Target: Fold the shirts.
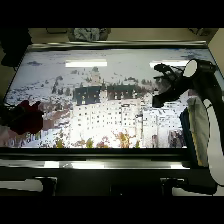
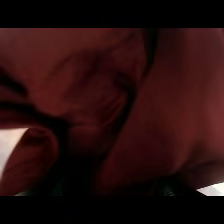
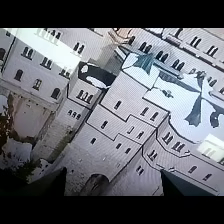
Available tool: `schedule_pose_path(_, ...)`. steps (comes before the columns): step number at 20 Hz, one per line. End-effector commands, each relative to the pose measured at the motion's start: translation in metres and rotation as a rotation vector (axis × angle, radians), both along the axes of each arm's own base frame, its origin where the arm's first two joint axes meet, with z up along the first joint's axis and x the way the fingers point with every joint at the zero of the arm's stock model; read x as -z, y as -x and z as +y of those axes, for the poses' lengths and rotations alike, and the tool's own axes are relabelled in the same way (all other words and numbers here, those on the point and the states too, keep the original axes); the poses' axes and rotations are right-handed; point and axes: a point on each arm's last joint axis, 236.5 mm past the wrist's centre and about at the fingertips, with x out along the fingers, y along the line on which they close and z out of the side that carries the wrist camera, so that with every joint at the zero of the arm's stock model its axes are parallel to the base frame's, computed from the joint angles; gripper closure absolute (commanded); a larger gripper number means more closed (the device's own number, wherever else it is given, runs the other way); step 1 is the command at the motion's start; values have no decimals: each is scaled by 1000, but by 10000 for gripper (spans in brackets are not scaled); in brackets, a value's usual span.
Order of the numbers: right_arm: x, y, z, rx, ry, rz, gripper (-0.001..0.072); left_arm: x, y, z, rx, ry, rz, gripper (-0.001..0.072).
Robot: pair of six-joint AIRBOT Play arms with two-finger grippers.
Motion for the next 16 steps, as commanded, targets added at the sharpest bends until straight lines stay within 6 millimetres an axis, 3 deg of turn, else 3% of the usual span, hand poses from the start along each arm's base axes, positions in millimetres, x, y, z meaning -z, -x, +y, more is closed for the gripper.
schedule_pose_path(1,1,3,1,-5,-4,14,27,31,-17,-20,48,69,-11,33)
schedule_pose_path(3,0,3,3,-3,-9,15,28,29,-27,-23,47,68,-46,624)
schedule_pose_path(4,-1,4,5,-3,-22,15,57,23,-32,-26,69,78,-72,672)
schedule_pose_path(6,-11,0,11,-17,-46,-25,144,-16,-55,-37,118,98,-202,673)
schedule_pose_path(7,-23,-6,11,-28,-43,-85,144,-51,-71,-41,145,83,-308,674)
schedule_pose_path(9,-61,-23,9,-15,-43,-255,145,-153,-97,-57,193,18,-584,673)
schedule_pose_path(10,-82,-27,8,-6,-42,-339,145,-214,-99,-76,230,-12,-733,674)
schedule_pose_path(12,-128,-26,1,7,-24,-487,144,-314,-75,-124,303,-46,-963,674)
schedule_pose_path(13,-148,-21,-3,12,-9,-548,144,-352,-56,-154,358,-59,-1048,674)
schedule_pose_path(14,-165,-13,-6,14,0,-591,144,-379,-37,-183,420,-64,-1111,674)
schedule_pose_path(16,-193,6,-10,15,14,-651,143,-414,1,-246,562,-25,-1209,674)
